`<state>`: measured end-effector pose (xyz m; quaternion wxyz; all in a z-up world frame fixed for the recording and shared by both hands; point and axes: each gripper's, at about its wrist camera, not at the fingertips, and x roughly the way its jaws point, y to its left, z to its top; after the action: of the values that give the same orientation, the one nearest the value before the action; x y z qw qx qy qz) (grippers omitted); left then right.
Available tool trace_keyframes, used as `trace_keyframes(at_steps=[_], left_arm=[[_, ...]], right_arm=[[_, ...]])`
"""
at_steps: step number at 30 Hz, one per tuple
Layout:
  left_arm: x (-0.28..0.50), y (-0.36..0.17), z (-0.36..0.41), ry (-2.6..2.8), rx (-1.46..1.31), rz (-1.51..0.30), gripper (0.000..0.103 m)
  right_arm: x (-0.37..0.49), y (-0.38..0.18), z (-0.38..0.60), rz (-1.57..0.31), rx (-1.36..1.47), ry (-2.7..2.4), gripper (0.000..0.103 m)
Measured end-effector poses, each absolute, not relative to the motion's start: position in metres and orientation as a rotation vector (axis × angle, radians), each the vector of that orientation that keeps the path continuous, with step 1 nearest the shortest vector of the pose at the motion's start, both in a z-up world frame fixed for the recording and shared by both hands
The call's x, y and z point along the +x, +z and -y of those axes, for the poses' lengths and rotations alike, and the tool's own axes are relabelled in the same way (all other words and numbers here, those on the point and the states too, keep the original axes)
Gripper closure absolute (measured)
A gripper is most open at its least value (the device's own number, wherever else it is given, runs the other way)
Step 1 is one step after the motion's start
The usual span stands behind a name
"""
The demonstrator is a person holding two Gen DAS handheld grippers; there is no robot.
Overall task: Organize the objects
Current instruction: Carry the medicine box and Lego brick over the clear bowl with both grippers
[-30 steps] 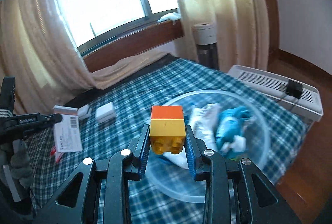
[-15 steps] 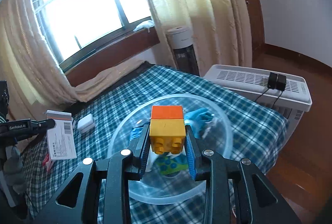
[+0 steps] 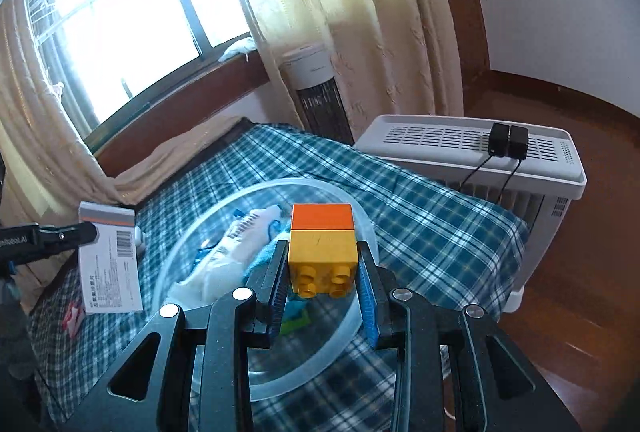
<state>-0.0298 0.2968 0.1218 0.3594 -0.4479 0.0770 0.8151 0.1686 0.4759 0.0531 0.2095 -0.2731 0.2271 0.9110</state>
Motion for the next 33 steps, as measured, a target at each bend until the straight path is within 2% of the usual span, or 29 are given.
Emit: trace_keyframes(at_steps=[19,33], left_arm=[[-0.039,0.098,-0.35,2.031,-1.214,-0.287,0.082],[-0.05,0.09,-0.375,1.99,-1.196,-0.279,0.082]], right_arm=[[0.156,0.035,-0.487,-0.64,-0.816,2.554,0.071],[0.154,0.035,-0.491,-0.662,-0.805,2.552,0.071]])
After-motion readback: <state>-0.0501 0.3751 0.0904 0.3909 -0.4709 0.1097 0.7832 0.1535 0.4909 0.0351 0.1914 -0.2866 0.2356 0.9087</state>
